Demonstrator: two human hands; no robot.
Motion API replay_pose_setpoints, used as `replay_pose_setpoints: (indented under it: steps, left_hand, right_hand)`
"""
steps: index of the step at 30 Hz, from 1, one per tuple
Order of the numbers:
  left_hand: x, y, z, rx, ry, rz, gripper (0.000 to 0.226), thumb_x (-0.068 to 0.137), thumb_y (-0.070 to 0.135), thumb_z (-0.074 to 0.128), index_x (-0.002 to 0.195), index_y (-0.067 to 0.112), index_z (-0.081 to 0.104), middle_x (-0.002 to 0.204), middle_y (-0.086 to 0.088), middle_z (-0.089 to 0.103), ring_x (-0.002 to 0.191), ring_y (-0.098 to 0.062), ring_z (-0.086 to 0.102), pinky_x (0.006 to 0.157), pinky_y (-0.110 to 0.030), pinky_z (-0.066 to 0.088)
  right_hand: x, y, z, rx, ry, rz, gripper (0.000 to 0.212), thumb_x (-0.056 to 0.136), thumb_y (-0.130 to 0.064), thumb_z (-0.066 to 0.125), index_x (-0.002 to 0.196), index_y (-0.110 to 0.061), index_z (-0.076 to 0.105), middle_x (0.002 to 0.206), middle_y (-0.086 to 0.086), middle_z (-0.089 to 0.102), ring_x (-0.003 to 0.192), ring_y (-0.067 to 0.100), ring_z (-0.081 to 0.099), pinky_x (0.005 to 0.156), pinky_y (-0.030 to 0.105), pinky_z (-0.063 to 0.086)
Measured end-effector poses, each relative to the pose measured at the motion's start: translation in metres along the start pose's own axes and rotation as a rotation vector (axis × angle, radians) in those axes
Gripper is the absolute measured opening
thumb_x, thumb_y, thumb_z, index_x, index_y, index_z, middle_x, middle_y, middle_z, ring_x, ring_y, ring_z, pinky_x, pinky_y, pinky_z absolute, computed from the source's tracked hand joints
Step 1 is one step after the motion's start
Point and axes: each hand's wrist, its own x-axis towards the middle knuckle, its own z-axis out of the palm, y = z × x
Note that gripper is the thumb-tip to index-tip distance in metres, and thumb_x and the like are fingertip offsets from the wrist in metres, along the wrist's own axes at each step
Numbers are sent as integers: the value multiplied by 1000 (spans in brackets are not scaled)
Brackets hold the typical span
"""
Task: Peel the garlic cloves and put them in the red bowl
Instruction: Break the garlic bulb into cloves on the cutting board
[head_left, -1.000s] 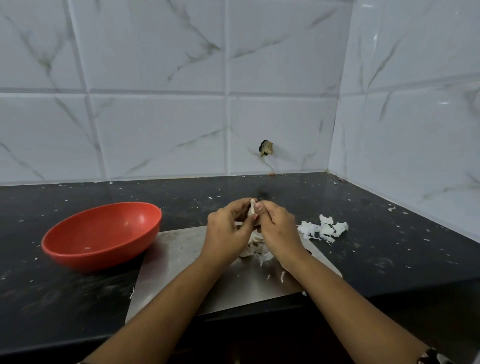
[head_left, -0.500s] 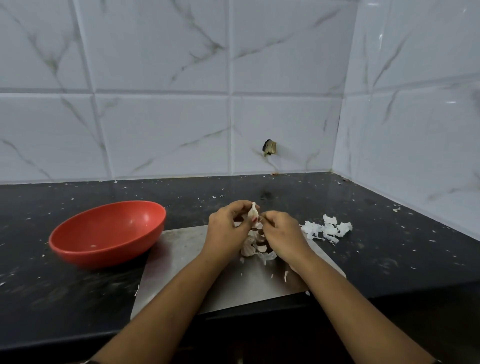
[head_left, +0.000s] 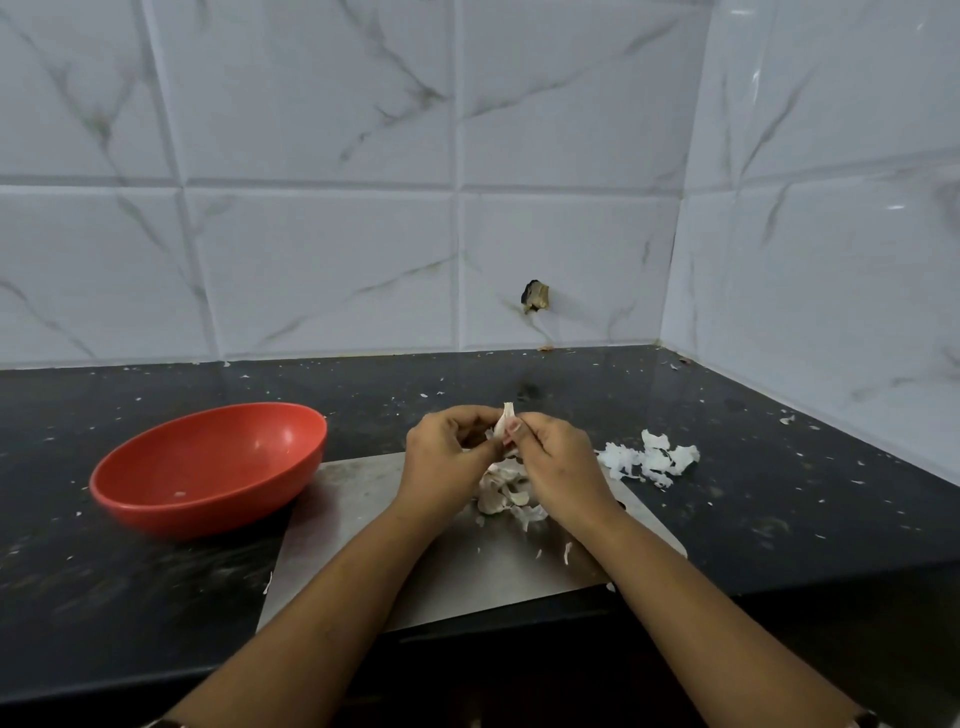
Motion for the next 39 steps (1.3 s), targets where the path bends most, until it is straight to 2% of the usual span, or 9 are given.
replay_pose_setpoints:
  steps: [6,12,15,18,21,26,29,34,39]
  left_hand:
    - [0,-1,-1,-134,-42,-48,21,81,1,72,93,19,73,87,-3,76,85,-17,72,82,-31,57]
    - [3,-4,-2,-283,-106,-115,22,87,-8,61,104,5,69,92,-9,75,84,-15,72,73,-21,55]
    - [5,-8,-3,-278,-99,-130,26,88,-7,60,110,3,68,97,-11,74,92,-20,71,80,-27,56]
    - [7,-11,-5,-249,-77,-133,28,87,-7,61,110,7,69,100,-11,73,100,-26,68,89,-35,55]
    - [7,-13,-6,-221,-61,-147,29,85,-7,63,107,10,70,100,-10,73,99,-25,68,90,-38,55]
    - [7,-15,-6,-176,-67,-173,33,82,-2,69,110,17,70,104,-4,72,98,-26,68,89,-43,56]
    - [5,-10,-7,-201,-73,-169,40,80,0,73,114,18,65,112,-8,66,90,-30,68,85,-43,57]
    - [3,0,-7,-296,-155,-165,48,77,-5,73,119,13,58,116,-8,63,88,-20,70,76,-27,57]
    - [3,-1,-7,-236,-115,-142,39,72,-2,77,107,10,64,109,-10,69,91,-25,70,78,-28,58]
  right_hand:
    - [1,2,1,2,18,5,31,103,-22,43,92,-6,67,80,13,66,74,23,61,67,27,45]
    - [3,6,2,97,0,128,33,104,-25,40,100,-6,67,94,19,68,90,29,64,82,39,51]
    - [4,7,2,140,0,196,31,104,-23,40,99,-5,65,94,18,69,91,33,65,83,47,54]
    - [3,10,0,67,-14,207,27,102,-18,44,93,-5,66,82,15,67,77,31,65,71,41,57]
    - [0,7,-1,-35,-114,179,20,96,-11,51,91,-11,70,75,7,67,66,27,61,55,26,47]
    - [0,1,-3,88,-56,187,27,98,-17,47,93,-3,69,92,24,67,91,36,61,63,32,41]
    - [-1,-3,-3,141,-61,148,27,100,-27,49,91,-16,72,91,18,69,83,26,64,71,34,48]
    - [2,0,-3,246,-23,171,26,98,-30,54,94,-11,71,89,17,71,87,32,67,81,45,54]
    - [0,-2,-2,185,-26,101,31,98,-29,53,88,-4,69,83,27,64,67,22,55,62,33,47]
